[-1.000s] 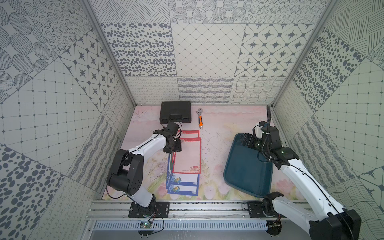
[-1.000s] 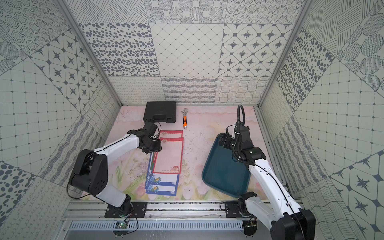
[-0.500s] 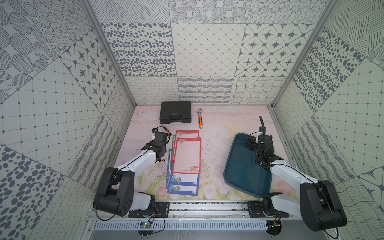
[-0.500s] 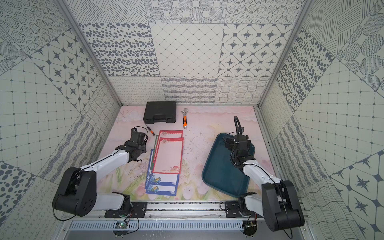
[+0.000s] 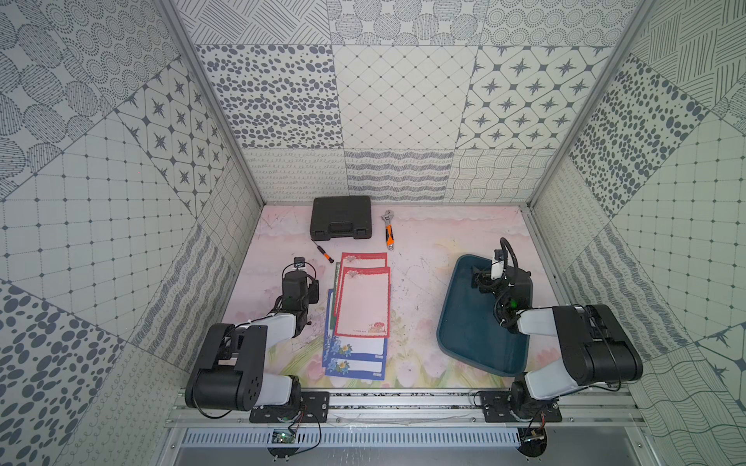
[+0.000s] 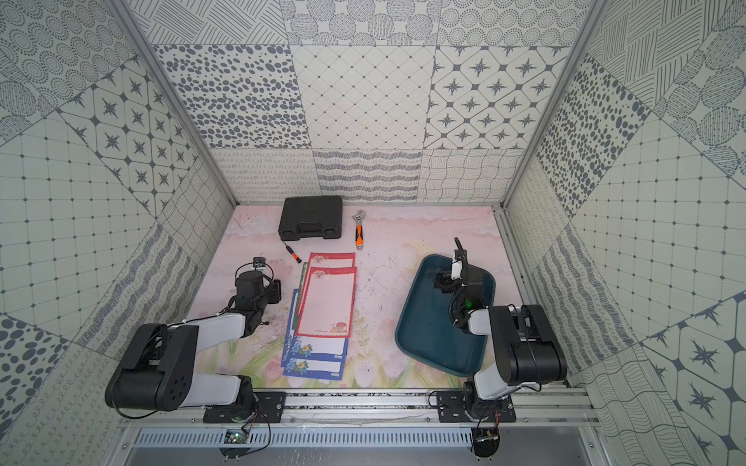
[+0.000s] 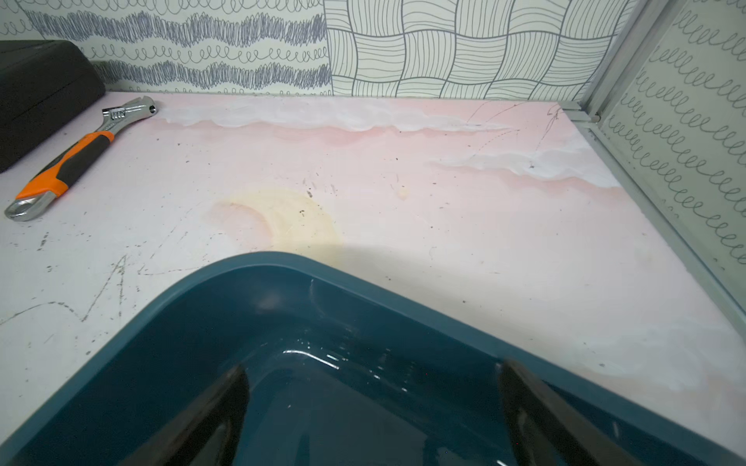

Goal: Take out the stationery paper from the storage box
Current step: Reset both arms

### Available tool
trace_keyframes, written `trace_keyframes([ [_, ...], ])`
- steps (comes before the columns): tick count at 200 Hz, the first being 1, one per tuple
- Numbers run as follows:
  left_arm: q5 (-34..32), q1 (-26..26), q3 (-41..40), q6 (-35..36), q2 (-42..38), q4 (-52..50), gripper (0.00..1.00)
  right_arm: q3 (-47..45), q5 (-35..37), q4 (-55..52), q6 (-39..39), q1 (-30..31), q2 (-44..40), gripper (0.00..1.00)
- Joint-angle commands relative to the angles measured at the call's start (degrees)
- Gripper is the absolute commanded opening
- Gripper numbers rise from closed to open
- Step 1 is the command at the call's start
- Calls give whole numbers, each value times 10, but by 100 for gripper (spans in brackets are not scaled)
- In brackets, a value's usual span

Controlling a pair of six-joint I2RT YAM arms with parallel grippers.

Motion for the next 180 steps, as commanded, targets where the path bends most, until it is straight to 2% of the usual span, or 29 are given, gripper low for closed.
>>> trace_keyframes([
  [1,98,5,-24,43,11,189,68,11,10,39,10,-1,0,98],
  [12,73,4,-17,33,35,196,70,21,35,31,19,-1,6,98],
  [36,19,5,13,20,112,222,77,22,34,25,19,-2,3,98],
  [49,-13,11,32,-13,98,161,79,21,35,27,19,-2,4,98],
  [64,-27,17,28,-21,106,183,83,23,41,24,23,-2,4,98],
  [69,-26,17,31,-25,101,169,97,23,42,24,23,-2,4,98],
  [78,-25,18,29,-22,106,181,100,23,43,24,23,-2,4,98],
  [180,-25,18,31,-24,103,173,99,23,42,24,23,-3,4,98],
])
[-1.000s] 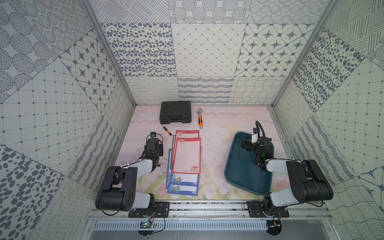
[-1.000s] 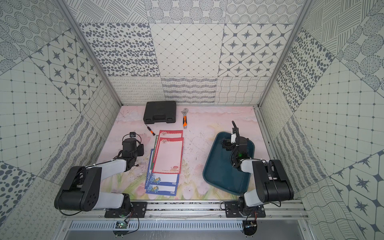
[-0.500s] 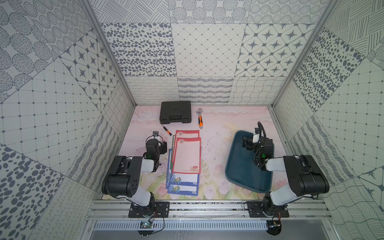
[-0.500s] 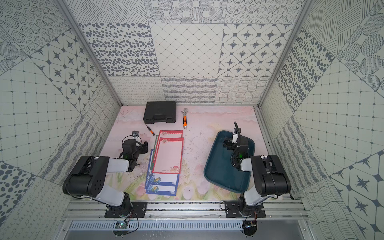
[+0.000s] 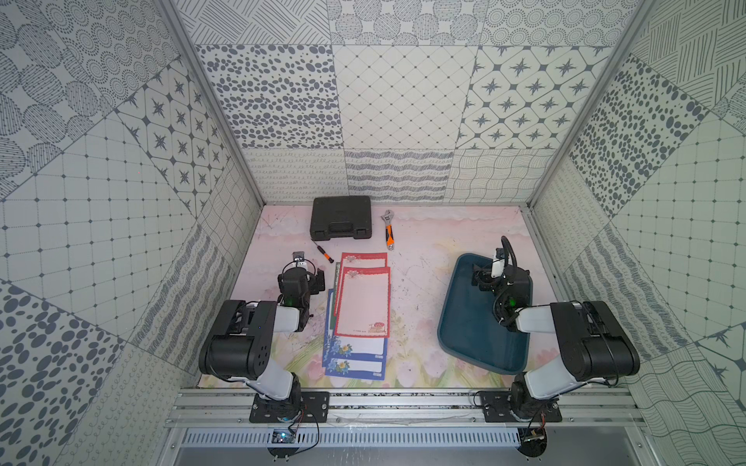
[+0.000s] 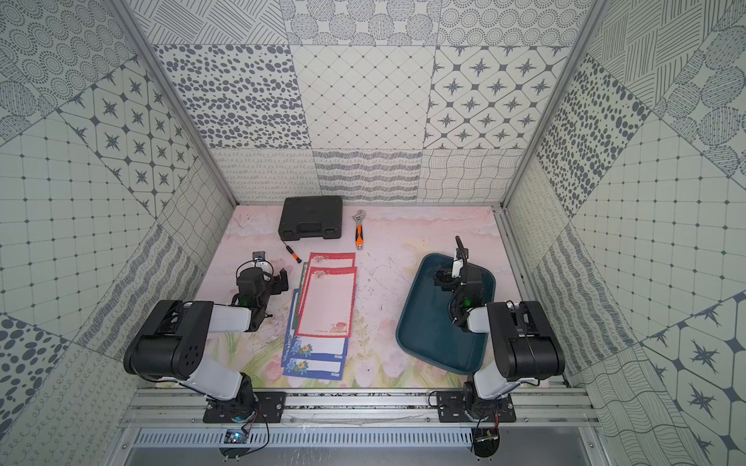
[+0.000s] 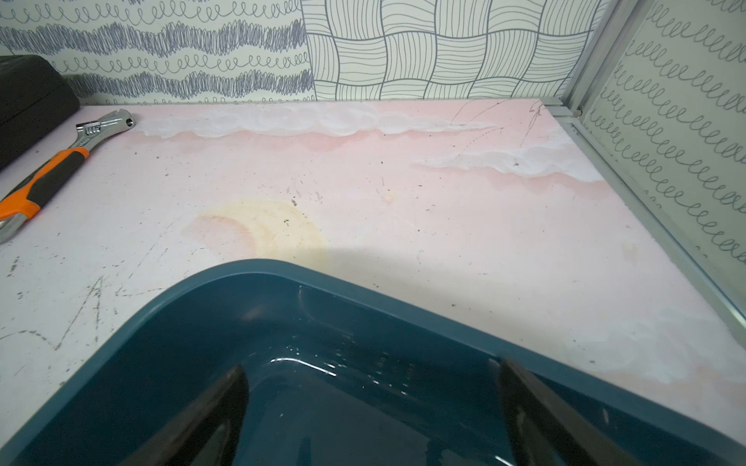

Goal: Take out the stationery paper from the storage box
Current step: Reset both arms

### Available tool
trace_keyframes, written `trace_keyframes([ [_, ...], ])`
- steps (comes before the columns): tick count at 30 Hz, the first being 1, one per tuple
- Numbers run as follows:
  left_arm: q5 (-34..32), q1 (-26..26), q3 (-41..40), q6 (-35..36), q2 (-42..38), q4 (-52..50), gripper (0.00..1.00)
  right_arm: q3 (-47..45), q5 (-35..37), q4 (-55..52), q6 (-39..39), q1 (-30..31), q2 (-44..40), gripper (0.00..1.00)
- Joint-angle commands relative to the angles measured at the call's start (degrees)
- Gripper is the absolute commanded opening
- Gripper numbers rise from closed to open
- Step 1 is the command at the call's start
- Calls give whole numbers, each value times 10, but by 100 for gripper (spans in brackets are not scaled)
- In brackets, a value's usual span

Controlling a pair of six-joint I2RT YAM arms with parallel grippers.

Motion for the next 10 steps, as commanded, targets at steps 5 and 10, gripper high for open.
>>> trace_keyframes([
  [5,-9,10,6,-10,2,27,99,10,5,26,4,-2,1,98],
  [10,-10,9,3,-10,1,32,99,11,5,26,4,-2,1,98],
])
